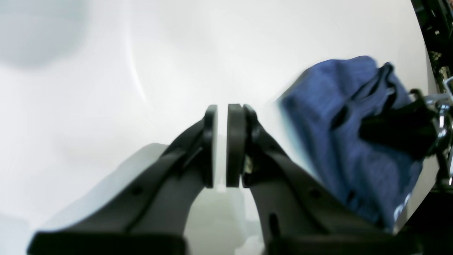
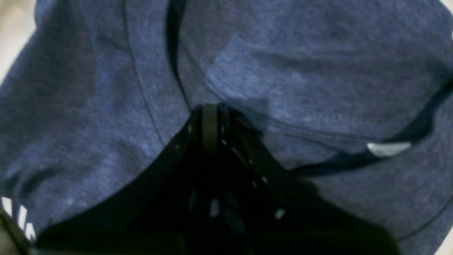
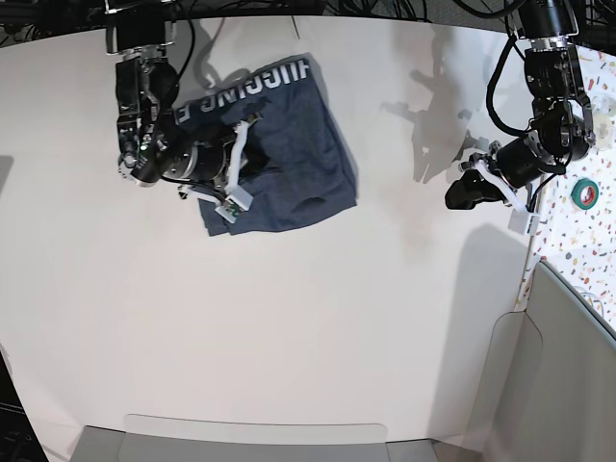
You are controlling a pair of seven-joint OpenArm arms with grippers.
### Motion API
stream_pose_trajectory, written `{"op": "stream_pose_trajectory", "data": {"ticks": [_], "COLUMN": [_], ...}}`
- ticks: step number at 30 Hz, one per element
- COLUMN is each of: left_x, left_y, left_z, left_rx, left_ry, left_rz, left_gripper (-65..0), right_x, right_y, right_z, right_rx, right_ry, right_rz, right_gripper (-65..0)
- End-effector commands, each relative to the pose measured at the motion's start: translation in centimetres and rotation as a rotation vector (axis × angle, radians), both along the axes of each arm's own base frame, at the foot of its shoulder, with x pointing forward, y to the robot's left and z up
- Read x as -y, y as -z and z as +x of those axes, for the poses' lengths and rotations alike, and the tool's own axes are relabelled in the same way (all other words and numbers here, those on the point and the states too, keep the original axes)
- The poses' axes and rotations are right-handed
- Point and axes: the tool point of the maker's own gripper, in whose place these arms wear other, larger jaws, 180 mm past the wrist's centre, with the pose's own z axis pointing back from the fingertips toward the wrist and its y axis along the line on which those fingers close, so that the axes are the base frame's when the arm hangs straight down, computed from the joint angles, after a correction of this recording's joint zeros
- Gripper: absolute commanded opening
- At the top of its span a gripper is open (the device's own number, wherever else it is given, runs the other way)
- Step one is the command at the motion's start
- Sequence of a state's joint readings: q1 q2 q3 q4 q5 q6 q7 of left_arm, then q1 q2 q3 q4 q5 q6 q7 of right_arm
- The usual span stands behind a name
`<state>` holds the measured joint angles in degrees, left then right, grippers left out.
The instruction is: Layout the t-shirt on the table in an organized manner, then fold the t-shirt properly
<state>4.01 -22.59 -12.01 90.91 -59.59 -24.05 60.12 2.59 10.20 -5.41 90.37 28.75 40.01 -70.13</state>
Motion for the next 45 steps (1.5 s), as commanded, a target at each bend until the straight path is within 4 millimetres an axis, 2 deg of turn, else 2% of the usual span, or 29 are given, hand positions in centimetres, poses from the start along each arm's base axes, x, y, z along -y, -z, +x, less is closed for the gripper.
{"op": "stream_pose_trajectory", "data": {"ticks": [1,10,14,20,25,30,34,39,43,45], "left_x": [-0.3,-0.3,-0.2,0.1,0.7,0.7,0.9,1.0,1.1,1.2], "left_y": [-1.4,-0.8,-0.8,-0.8,-0.6,-0.6,-0.5,-0.5,-0.6,-0.9], "left_z": [0.8,0.1,0.0,0.0,0.0,-0.1,-0.1,-0.1,-0.2,-0.1], "left_rx": [0.050,0.031,0.030,0.032,0.031,0.029,0.027,0.027,0.026,0.036], "left_ry": [0.000,0.001,0.000,0.000,0.000,0.002,0.008,0.010,0.013,0.019], "left_rz": [-0.002,-0.002,-0.004,-0.015,-0.031,-0.031,-0.031,-0.033,-0.036,-0.034], "left_gripper": [-61.7,-61.7,-61.7,-61.7,-61.7,-61.7,-61.7,-61.7,-61.7,-61.7], "right_x": [5.8,19.3,24.5,31.4,35.9,38.3,38.6,37.7,38.6,39.1], "right_y": [2.3,1.6,1.1,1.0,1.0,0.1,-0.4,-1.2,-3.6,-5.6], "right_z": [-1.5,-2.6,-3.4,-4.7,-5.5,-5.3,-4.7,-2.2,0.3,2.1], "right_rx": [-0.088,-0.144,-0.182,-0.224,-0.270,-0.278,-0.261,-0.207,-0.135,-0.076], "right_ry": [0.010,0.114,0.135,0.172,0.219,0.246,0.242,0.264,0.348,0.409], "right_rz": [-0.261,-0.523,-0.672,-0.832,-0.898,-0.961,-0.995,-0.969,-0.954,-0.931], "right_gripper": [-65.0,-65.0,-65.0,-65.0,-65.0,-65.0,-65.0,-65.0,-65.0,-65.0]}}
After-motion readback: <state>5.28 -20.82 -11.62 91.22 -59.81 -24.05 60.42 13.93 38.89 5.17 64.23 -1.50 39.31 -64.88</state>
